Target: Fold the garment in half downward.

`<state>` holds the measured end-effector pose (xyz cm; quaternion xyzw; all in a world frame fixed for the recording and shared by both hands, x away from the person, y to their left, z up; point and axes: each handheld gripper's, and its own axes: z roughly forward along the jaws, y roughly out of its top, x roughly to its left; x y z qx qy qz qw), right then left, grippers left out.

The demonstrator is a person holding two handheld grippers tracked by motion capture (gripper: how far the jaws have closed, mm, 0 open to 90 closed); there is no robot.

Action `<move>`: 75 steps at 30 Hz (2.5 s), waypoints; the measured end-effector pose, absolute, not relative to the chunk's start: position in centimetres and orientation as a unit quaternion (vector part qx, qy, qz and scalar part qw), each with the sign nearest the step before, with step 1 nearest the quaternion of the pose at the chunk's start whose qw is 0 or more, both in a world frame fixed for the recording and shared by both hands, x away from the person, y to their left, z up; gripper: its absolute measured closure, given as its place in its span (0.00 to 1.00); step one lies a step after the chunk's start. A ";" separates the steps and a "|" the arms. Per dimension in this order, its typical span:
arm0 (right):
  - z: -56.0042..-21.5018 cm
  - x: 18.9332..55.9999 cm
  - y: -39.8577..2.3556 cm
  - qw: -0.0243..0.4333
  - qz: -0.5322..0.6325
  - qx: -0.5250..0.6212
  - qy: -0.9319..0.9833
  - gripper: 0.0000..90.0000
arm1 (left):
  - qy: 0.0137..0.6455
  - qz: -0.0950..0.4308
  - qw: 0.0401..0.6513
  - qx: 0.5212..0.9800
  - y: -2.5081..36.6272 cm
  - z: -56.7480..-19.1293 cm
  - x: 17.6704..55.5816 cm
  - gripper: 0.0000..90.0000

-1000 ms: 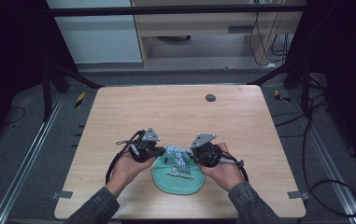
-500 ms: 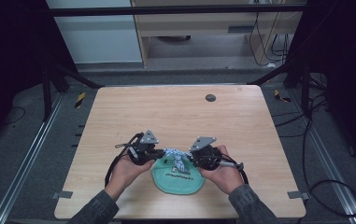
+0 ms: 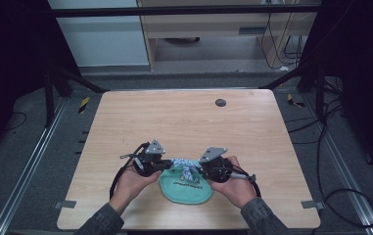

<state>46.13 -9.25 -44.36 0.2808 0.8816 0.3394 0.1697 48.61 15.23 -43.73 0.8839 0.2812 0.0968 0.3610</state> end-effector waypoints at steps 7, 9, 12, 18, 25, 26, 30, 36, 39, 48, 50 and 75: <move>-44.8 45.7 -9.3 0.165 0.338 0.283 0.882 0.84 | 0.282 0.091 0.361 0.884 15.4 -44.3 48.1 0.96; -45.0 45.6 -9.2 0.163 0.340 0.281 0.882 0.84 | 0.283 0.090 0.363 0.883 15.4 -44.5 48.0 0.96; -45.1 45.4 -9.2 0.162 0.340 0.281 0.883 0.84 | 0.283 0.090 0.362 0.884 15.5 -44.6 47.8 0.96; -45.3 45.1 -9.2 0.159 0.339 0.281 0.884 0.84 | 0.280 0.087 0.361 0.885 15.6 -45.0 47.5 0.95; -45.6 44.8 -9.1 0.156 0.338 0.279 0.885 0.83 | 0.279 0.082 0.358 0.887 15.8 -45.5 47.1 0.95; -45.7 44.8 -9.1 0.156 0.338 0.278 0.885 0.83 | 0.278 0.081 0.356 0.888 15.9 -45.6 47.0 0.95; -45.9 44.6 -9.1 0.155 0.337 0.277 0.886 0.82 | 0.276 0.077 0.353 0.891 15.9 -46.0 46.7 0.95; -46.2 44.4 -9.1 0.153 0.337 0.277 0.887 0.82 | 0.274 0.074 0.350 0.893 16.0 -46.5 46.3 0.95; -46.3 44.2 -9.1 0.151 0.335 0.278 0.887 0.82 | 0.273 0.072 0.349 0.893 15.9 -46.6 46.2 0.95; -46.6 44.4 -9.2 0.151 0.331 0.277 0.889 0.85 | 0.277 0.073 0.345 0.894 15.5 -47.3 46.3 0.95; -46.6 44.8 -9.2 0.154 0.330 0.279 0.889 0.86 | 0.280 0.075 0.347 0.892 15.4 -47.3 46.6 0.95; -46.1 44.3 -9.3 0.178 0.340 0.282 0.879 0.70 | 0.287 0.112 0.378 0.873 15.1 -47.3 46.0 0.72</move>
